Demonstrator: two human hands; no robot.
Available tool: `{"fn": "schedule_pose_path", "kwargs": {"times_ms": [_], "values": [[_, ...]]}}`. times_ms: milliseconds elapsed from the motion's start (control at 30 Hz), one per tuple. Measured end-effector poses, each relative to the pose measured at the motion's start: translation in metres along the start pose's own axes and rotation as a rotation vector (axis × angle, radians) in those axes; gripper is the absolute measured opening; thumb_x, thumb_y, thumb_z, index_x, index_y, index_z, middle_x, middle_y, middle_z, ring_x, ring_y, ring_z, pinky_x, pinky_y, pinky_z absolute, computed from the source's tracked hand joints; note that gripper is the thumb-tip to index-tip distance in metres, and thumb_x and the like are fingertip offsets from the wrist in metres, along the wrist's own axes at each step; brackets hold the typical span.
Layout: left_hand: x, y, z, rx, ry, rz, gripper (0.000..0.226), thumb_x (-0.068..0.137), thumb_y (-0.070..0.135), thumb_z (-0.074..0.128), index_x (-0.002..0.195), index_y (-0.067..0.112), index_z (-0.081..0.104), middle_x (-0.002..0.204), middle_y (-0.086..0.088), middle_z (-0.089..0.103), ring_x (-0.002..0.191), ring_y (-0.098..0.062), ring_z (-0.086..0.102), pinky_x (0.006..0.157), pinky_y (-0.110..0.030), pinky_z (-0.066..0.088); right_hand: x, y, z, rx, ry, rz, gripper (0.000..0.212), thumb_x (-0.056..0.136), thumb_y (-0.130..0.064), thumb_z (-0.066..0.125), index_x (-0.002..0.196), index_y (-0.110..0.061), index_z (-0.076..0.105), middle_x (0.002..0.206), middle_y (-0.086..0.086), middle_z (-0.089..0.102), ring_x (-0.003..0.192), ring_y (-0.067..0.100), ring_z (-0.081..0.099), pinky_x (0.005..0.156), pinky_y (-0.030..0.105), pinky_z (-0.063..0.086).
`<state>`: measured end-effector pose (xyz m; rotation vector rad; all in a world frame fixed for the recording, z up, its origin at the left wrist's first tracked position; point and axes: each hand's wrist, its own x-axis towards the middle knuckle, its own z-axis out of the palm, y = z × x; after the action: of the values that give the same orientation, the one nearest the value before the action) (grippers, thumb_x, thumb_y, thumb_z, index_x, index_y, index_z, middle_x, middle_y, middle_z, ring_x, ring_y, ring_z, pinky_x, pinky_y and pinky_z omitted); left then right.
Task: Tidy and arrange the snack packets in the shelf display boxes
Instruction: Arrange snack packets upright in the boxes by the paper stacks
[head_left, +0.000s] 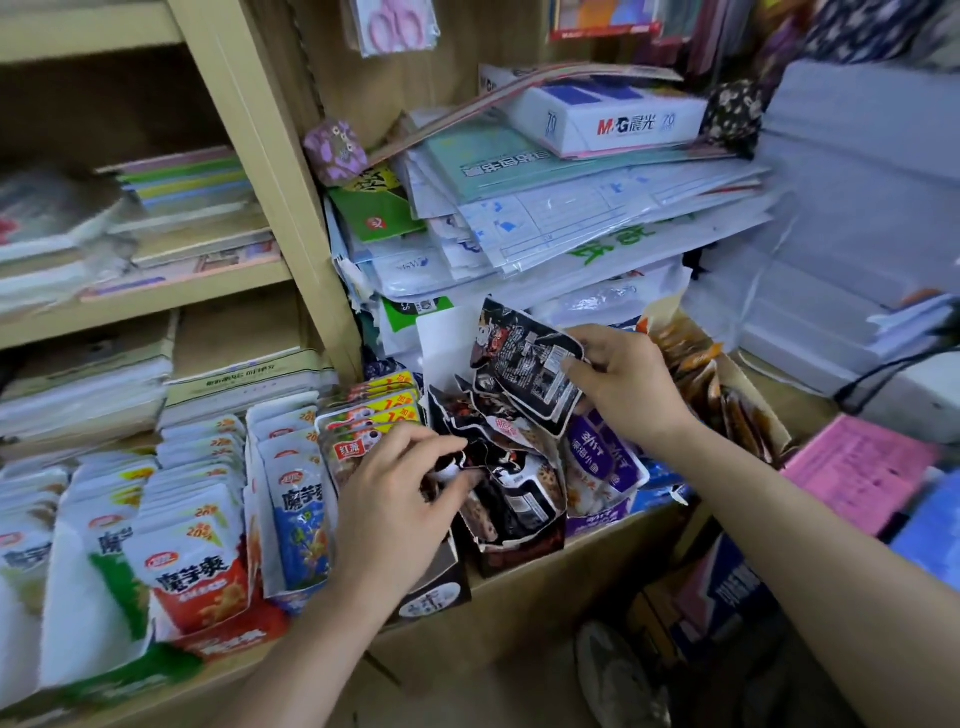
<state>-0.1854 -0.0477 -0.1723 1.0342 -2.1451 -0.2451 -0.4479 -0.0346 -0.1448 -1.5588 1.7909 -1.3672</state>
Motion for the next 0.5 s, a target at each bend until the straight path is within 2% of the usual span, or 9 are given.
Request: {"fn": "schedule_pose_path", "kwargs": {"times_ms": [100, 167, 233, 333, 400, 433, 500], "values": [[0.000, 0.004, 0.002, -0.121, 0.032, -0.017, 0.031, 0.086, 0.039, 0.072, 0.111, 0.023, 0.076, 0.102, 0.014, 0.059, 0.078, -0.007, 0.061, 0.065, -0.025, 0.051, -0.001, 0.000, -0.003, 0.013, -0.047, 0.016, 0.032, 0.096, -0.005, 0.060, 0.126, -0.016, 0.065, 0.110, 0.004, 0.072, 0.078, 0.032, 0.072, 0.065, 0.040, 0.062], [0.002, 0.007, 0.002, -0.234, 0.072, -0.044, 0.023, 0.085, 0.021, 0.078, 0.108, 0.019, 0.077, 0.103, 0.010, 0.061, 0.077, -0.010, 0.064, 0.065, -0.021, 0.052, -0.002, -0.001, -0.004, -0.057, -0.105, 0.014, 0.050, 0.092, -0.005, 0.061, 0.137, -0.026, 0.057, 0.118, 0.005, 0.064, 0.084, 0.032, 0.070, 0.072, 0.047, 0.060], [0.005, 0.009, 0.001, -0.339, 0.088, -0.089, 0.022, 0.084, 0.008, 0.079, 0.104, 0.018, 0.077, 0.107, 0.008, 0.063, 0.075, -0.010, 0.067, 0.064, -0.016, 0.052, -0.004, -0.002, -0.002, -0.084, -0.185, -0.029, 0.060, 0.091, -0.009, 0.060, 0.142, -0.038, 0.049, 0.128, 0.003, 0.060, 0.094, 0.033, 0.069, 0.076, 0.048, 0.060], [0.008, 0.010, -0.003, -0.452, 0.044, -0.146, 0.030, 0.087, 0.000, 0.075, 0.103, 0.024, 0.076, 0.112, 0.010, 0.064, 0.077, -0.013, 0.069, 0.068, -0.019, 0.055, -0.006, -0.001, 0.001, -0.146, -0.237, -0.090, 0.059, 0.094, -0.013, 0.060, 0.144, -0.043, 0.047, 0.133, -0.001, 0.059, 0.101, 0.035, 0.065, 0.087, 0.043, 0.056], [0.008, 0.011, -0.007, -0.496, -0.062, -0.124, 0.036, 0.089, 0.001, 0.069, 0.111, 0.029, 0.074, 0.119, 0.013, 0.060, 0.090, -0.016, 0.067, 0.077, -0.022, 0.055, -0.008, -0.003, 0.002, -0.157, -0.243, -0.085, 0.059, 0.094, -0.012, 0.060, 0.144, -0.041, 0.048, 0.128, -0.007, 0.060, 0.092, 0.028, 0.065, 0.082, 0.034, 0.054], [0.007, 0.012, -0.010, -0.505, -0.142, -0.096, 0.038, 0.087, 0.007, 0.068, 0.117, 0.031, 0.072, 0.125, 0.014, 0.056, 0.098, -0.017, 0.065, 0.083, -0.021, 0.052, -0.009, -0.004, 0.003, -0.159, -0.254, -0.087, 0.059, 0.094, -0.011, 0.061, 0.144, -0.040, 0.048, 0.128, -0.011, 0.060, 0.088, 0.024, 0.065, 0.080, 0.029, 0.053], [0.004, 0.015, -0.014, -0.437, -0.288, -0.015, 0.047, 0.082, 0.026, 0.074, 0.127, 0.035, 0.066, 0.136, 0.017, 0.048, 0.116, -0.013, 0.058, 0.095, -0.015, 0.043, -0.011, -0.006, 0.005, -0.173, -0.283, -0.113, 0.058, 0.094, -0.011, 0.062, 0.144, -0.038, 0.049, 0.137, -0.017, 0.057, 0.091, 0.016, 0.065, 0.085, 0.026, 0.053]]}}
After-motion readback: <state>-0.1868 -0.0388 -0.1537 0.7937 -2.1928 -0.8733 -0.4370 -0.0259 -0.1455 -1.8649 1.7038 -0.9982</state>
